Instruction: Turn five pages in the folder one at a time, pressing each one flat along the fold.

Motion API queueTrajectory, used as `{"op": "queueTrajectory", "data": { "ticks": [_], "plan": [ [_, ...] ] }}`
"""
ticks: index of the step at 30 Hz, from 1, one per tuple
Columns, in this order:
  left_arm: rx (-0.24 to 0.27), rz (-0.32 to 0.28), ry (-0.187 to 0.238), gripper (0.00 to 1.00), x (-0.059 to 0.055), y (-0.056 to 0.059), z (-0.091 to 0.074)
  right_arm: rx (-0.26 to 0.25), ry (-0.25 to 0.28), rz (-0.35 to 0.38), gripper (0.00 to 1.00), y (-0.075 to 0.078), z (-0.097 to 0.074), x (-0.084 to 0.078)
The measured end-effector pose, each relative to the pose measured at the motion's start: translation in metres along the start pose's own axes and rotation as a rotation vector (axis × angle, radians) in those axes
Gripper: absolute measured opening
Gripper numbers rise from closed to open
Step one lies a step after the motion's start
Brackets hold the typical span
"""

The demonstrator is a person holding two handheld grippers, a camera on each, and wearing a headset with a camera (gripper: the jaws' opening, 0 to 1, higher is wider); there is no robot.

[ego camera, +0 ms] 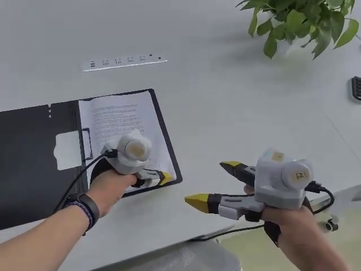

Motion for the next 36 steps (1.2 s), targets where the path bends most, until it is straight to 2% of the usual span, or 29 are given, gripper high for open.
{"op": "queueTrajectory", "data": {
  "ticks": [3, 6, 14, 23, 31, 36],
  "plan": [
    [0.002, 0.002, 0.004, 0.77, -0.001, -0.001, 0.000, 0.004, -0.002, 0.001, 0.81, 0.000, 0.002, 0.000],
    [0.005, 0.031, 0.000, 0.75, -0.003, -0.002, 0.001, 0.008, -0.010, 0.002, 0.81, 0.002, 0.006, -0.002],
    [0.001, 0.024, 0.025, 0.73, -0.003, -0.004, -0.001, 0.016, -0.011, 0.001, 0.79, 0.007, 0.012, 0.000],
    [0.001, 0.013, 0.047, 0.66, -0.003, -0.009, -0.003, 0.029, -0.021, -0.005, 0.77, 0.015, 0.022, 0.003],
    [0.022, -0.001, 0.068, 0.61, -0.003, -0.012, -0.003, 0.068, -0.023, -0.008, 0.75, 0.023, 0.043, 0.010],
    [0.027, -0.004, 0.079, 0.58, -0.003, -0.014, -0.003, 0.104, -0.015, 0.010, 0.72, 0.030, 0.064, 0.016]
  ]
}}
Point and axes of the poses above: the centre of the closed fingertips' face, and the gripper's own axes: z roughly forward along the fingers, y roughly to its right, x roughly out of its top, the point moved 6 cm from there along -z, roughly backward along the fingers, and after that the axes turned 7 degrees about y, right-handed, at the moved point
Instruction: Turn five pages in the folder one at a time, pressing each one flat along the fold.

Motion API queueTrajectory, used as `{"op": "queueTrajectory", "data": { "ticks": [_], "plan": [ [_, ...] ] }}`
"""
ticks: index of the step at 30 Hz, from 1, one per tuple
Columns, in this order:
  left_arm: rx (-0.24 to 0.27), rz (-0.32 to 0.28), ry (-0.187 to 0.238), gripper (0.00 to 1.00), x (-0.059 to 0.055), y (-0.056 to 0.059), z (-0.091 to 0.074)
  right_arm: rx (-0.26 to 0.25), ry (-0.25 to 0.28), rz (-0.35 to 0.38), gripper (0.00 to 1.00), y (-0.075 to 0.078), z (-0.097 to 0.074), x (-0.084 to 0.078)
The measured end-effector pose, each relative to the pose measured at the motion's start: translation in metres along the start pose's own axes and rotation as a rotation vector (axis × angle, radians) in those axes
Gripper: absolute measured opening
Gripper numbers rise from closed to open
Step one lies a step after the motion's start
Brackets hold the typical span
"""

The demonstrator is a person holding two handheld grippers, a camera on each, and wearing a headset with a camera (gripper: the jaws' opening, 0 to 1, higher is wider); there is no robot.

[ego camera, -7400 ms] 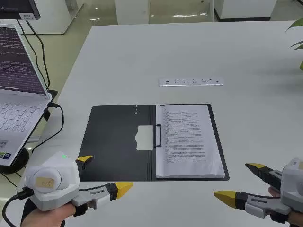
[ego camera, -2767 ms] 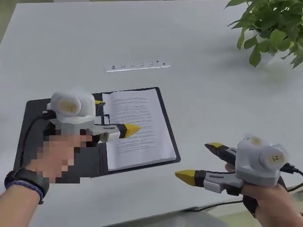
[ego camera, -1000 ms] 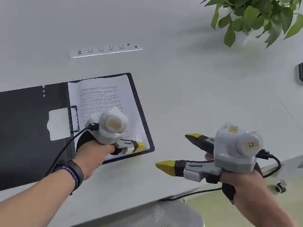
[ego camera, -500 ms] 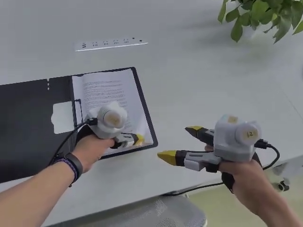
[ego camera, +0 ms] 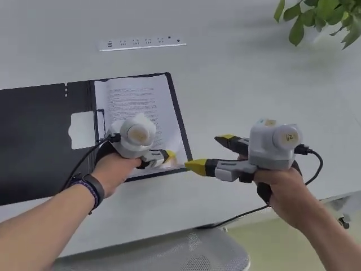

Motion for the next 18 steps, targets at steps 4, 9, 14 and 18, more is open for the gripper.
{"op": "queueTrajectory", "data": {
  "ticks": [4, 9, 14, 18],
  "plan": [
    [0.008, -0.007, 0.009, 0.56, 0.000, -0.001, 0.000, 0.033, 0.010, 0.028, 0.70, 0.006, 0.017, 0.004],
    [0.009, -0.008, 0.014, 0.56, 0.000, -0.001, 0.001, 0.074, 0.010, 0.066, 0.68, 0.013, 0.037, 0.006],
    [0.009, -0.009, 0.014, 0.56, 0.001, 0.001, 0.000, 0.095, 0.004, 0.086, 0.65, 0.018, 0.050, 0.006],
    [0.008, -0.010, 0.016, 0.56, 0.001, 0.001, 0.000, 0.102, -0.008, 0.100, 0.64, 0.021, 0.059, 0.004]
  ]
}}
Point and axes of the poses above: the centre of the closed fingertips' face, and the gripper's own axes: z roughly forward along the fingers, y roughly to its right, x roughly out of its top, the point moved 6 cm from there along -z, roughly backward along the fingers, and after that the axes turned 7 degrees about y, right-handed, at the moved point
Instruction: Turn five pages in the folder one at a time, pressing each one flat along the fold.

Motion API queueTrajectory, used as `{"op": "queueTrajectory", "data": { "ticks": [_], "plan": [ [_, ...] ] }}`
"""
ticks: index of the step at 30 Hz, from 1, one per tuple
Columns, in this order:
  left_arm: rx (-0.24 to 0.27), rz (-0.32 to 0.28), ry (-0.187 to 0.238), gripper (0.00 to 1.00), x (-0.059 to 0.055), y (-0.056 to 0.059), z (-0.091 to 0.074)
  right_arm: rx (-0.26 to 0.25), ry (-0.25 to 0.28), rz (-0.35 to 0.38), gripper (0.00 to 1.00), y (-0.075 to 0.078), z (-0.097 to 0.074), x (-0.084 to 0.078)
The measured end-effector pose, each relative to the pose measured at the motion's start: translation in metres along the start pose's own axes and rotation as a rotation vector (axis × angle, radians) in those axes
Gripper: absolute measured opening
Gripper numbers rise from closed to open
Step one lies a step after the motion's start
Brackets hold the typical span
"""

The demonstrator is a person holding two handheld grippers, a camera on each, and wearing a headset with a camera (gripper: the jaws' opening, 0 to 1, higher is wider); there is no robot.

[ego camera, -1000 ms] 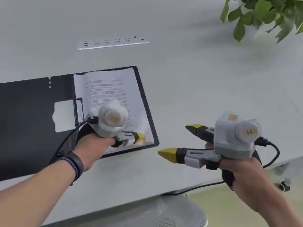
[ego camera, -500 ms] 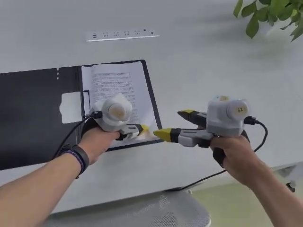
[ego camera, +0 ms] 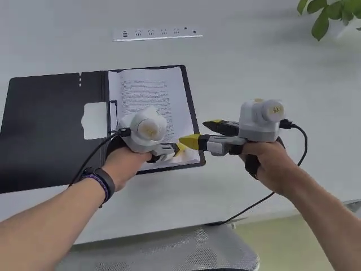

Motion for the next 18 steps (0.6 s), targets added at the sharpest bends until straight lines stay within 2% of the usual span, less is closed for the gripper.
{"op": "queueTrajectory", "data": {
  "ticks": [6, 11, 18],
  "plan": [
    [0.001, -0.002, 0.003, 0.56, 0.000, 0.000, 0.000, 0.012, -0.011, 0.043, 0.61, 0.005, 0.012, -0.002],
    [0.000, -0.004, 0.004, 0.56, -0.001, 0.000, 0.000, 0.019, 0.003, 0.078, 0.57, 0.001, 0.019, 0.000],
    [-0.002, -0.007, 0.006, 0.56, -0.001, -0.001, 0.000, 0.031, -0.017, 0.095, 0.56, -0.003, 0.025, -0.004]
  ]
}}
Point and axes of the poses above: the centre of the closed fingertips' face, and the gripper's own axes: z roughly forward along the fingers, y roughly to its right, x roughly out of its top, the point moved 6 cm from there along -z, roughly backward along the fingers, and after that the axes turned 7 degrees about y, right-handed, at the moved point
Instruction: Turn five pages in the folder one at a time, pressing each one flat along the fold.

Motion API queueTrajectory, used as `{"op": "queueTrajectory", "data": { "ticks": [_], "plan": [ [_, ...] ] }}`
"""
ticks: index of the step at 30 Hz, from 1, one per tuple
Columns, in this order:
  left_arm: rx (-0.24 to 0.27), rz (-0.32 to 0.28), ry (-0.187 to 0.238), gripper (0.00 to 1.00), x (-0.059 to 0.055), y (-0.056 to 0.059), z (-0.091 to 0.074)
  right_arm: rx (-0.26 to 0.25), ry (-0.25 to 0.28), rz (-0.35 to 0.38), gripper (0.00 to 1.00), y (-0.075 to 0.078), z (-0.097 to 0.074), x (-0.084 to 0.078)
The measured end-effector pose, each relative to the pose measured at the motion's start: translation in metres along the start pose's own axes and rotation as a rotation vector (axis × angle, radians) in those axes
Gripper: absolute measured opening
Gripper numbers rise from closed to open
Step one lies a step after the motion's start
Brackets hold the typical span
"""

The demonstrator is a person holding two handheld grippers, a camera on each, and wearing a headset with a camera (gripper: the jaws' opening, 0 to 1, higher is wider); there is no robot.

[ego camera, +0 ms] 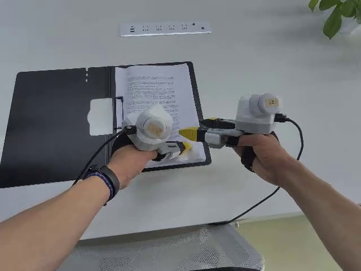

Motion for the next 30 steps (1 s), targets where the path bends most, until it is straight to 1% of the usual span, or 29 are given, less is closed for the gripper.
{"op": "queueTrajectory", "data": {
  "ticks": [3, 5, 14, 17, 25, 27, 30],
  "plan": [
    [0.001, 0.001, 0.000, 0.56, 0.000, 0.000, 0.000, 0.000, -0.020, -0.008, 0.56, 0.000, 0.002, -0.004],
    [0.000, 0.000, 0.000, 0.56, 0.000, 0.000, 0.000, 0.002, -0.025, -0.005, 0.56, 0.000, 0.002, -0.005],
    [-0.003, -0.002, -0.001, 0.57, 0.000, 0.000, -0.001, 0.007, -0.022, 0.026, 0.53, 0.005, 0.001, -0.007],
    [-0.006, -0.007, -0.002, 0.58, 0.000, 0.001, -0.002, 0.023, -0.007, 0.052, 0.51, 0.003, 0.000, -0.007],
    [-0.025, -0.012, -0.018, 0.61, -0.001, 0.005, -0.009, 0.023, 0.022, 0.100, 0.46, 0.003, -0.002, -0.008],
    [-0.029, -0.012, -0.021, 0.61, -0.002, 0.007, -0.011, 0.022, 0.024, 0.118, 0.42, 0.004, -0.004, -0.010],
    [-0.035, -0.012, -0.022, 0.62, -0.002, 0.008, -0.015, 0.023, 0.041, 0.144, 0.38, 0.004, -0.007, -0.011]
  ]
}}
Point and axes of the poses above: the centre of the closed fingertips' face, and the gripper's own axes: z roughly forward along the fingers, y roughly to its right, x roughly out of its top, the point moved 6 cm from there along -z, roughly backward along the fingers, and after that the axes turned 7 degrees about y, right-handed, at the moved point
